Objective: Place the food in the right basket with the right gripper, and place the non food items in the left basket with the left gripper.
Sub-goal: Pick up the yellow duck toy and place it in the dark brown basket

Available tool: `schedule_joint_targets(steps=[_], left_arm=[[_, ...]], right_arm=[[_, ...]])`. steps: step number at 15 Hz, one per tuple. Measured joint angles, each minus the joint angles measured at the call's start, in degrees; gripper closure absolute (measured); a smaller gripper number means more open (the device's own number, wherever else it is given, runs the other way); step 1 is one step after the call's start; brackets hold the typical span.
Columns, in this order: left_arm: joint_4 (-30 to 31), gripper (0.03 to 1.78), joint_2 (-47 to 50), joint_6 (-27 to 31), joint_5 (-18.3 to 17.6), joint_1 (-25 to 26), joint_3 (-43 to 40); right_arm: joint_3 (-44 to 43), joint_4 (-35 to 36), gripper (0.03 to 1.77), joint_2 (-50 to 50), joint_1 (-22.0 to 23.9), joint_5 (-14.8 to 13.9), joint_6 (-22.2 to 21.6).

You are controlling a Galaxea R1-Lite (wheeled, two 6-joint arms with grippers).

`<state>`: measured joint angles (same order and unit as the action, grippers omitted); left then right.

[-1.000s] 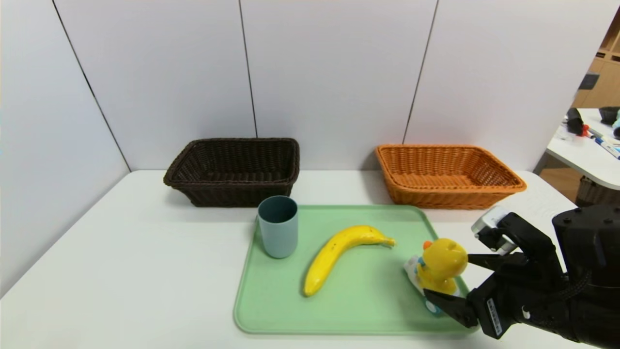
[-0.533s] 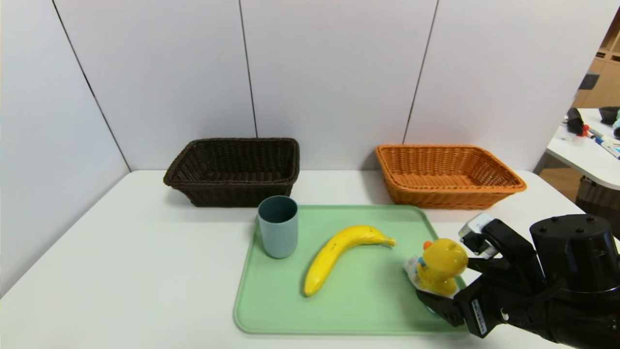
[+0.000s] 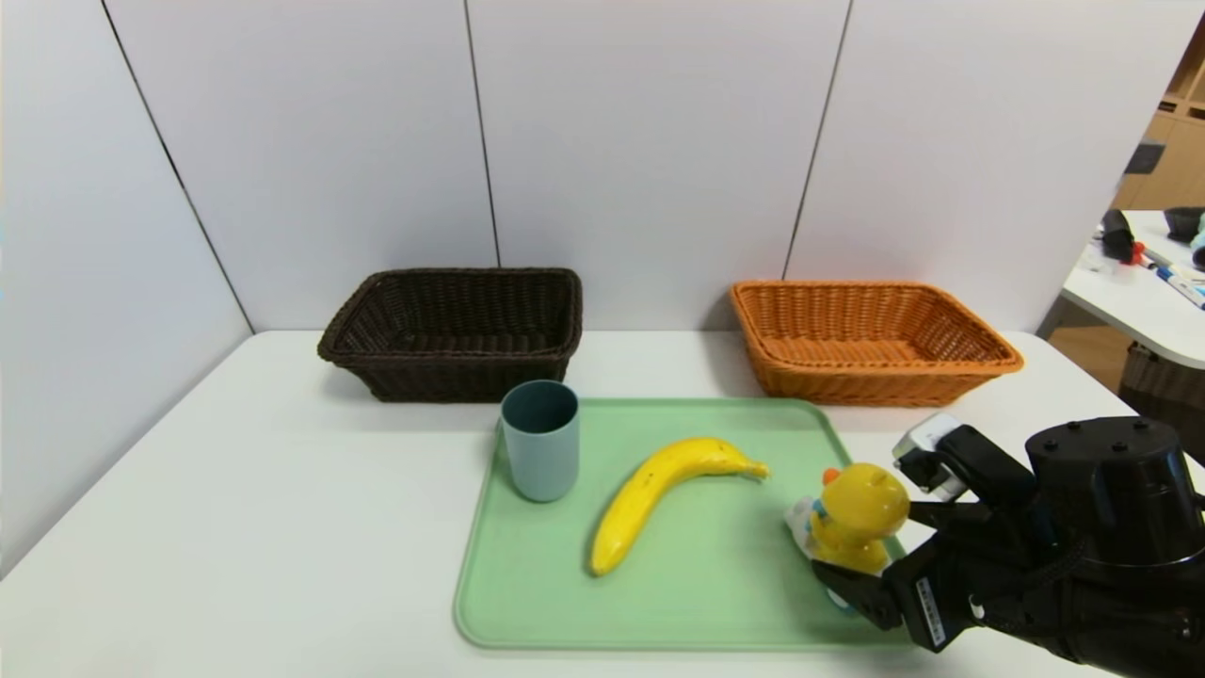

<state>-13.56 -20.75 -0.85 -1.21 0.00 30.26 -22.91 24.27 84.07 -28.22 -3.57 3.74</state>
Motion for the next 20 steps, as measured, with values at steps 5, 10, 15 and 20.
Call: schedule_joint_targets(steps=[5, 10, 15, 20], left_arm=[[0.0, 0.12, 0.0, 0.0, -0.06, -0.07, -0.11], [0.0, 0.12, -0.06, 0.0, -0.11, -0.1, -0.39], [0.0, 0.12, -0.02, 0.0, -0.11, -0.1, -0.66], [0.02, 0.12, 0.02, 0.0, -0.09, -0.05, -0.61]], right_arm=[[-0.3, 5.35, 0.1, 2.43, 1.41, -0.09, 0.17], [0.06, 5.99, 0.1, 3.8, 1.27, -0.11, 0.24], [0.37, 5.94, 0.1, 3.58, 1.27, -0.11, 0.24], [0.95, 6.05, 0.1, 3.3, 1.3, -0.11, 0.17]])
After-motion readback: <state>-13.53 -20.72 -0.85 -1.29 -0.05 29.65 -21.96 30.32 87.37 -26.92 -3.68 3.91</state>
